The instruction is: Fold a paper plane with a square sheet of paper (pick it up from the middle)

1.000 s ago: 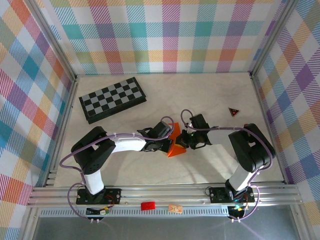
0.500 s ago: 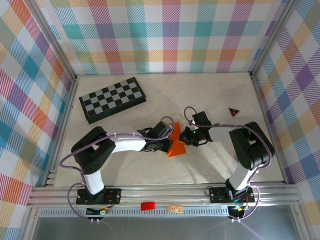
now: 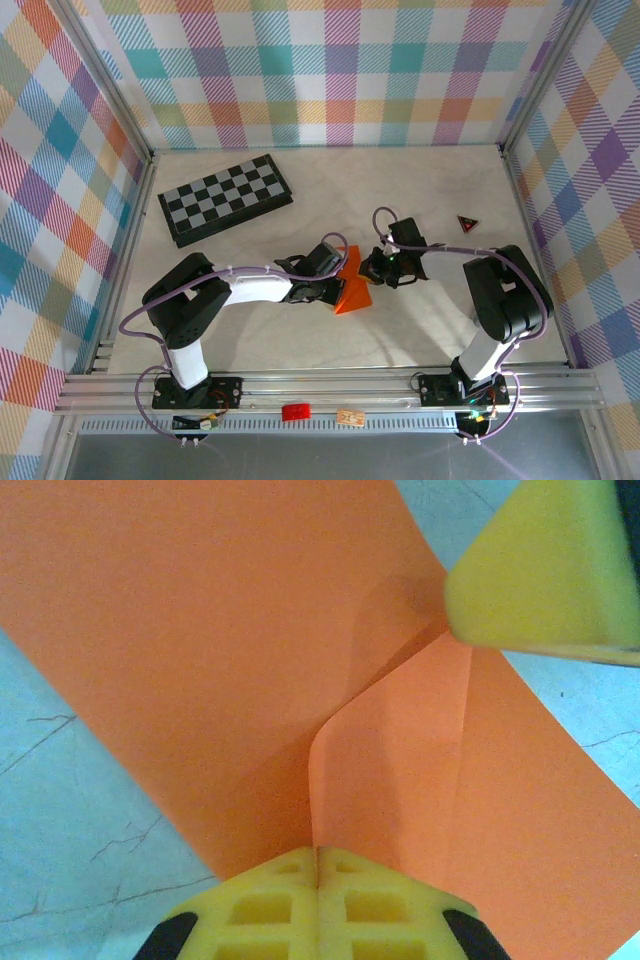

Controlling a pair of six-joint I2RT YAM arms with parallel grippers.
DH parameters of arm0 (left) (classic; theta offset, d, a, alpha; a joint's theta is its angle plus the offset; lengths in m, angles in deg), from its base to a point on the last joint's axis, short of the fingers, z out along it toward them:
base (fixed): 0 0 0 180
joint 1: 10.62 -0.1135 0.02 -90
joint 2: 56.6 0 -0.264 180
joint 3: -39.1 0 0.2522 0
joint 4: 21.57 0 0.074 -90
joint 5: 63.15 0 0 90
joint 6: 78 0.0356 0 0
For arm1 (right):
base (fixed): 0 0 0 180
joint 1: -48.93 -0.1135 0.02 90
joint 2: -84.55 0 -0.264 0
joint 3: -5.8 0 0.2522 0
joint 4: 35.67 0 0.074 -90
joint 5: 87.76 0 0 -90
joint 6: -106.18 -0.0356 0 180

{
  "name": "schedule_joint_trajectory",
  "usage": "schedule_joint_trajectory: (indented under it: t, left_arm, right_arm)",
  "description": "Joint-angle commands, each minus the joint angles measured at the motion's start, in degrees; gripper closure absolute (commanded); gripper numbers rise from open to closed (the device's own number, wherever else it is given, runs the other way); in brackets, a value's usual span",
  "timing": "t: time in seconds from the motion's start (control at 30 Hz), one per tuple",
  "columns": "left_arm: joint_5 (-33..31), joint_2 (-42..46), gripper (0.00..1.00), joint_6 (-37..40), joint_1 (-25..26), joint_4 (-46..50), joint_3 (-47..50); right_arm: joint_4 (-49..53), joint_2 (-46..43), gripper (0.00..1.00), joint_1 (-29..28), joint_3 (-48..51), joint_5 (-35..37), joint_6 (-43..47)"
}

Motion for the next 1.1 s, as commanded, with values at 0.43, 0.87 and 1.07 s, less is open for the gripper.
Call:
schedule_joint_trajectory:
  t: [0.43, 0.87, 1.07]
  left_arm:
    - [-0.6, -0.4, 0.97, 1.1, -0.4, 4.7, -0.1]
    - [-1.2, -0.2, 0.97, 1.5, -0.4, 5.8, -0.4]
    - [-1.1, -0.4, 0.97, 1.7, -0.4, 5.8, -0.3]
  right_arm:
    - [-4.5, -3.3, 0.94, 2.5, 3.3, -2.9, -0.4]
    - [2.9, 2.2, 0.94, -0.5, 0.1, 1.9, 1.0]
    - [4.0, -0.4, 0.93, 0.3, -1.6, -1.0, 2.5]
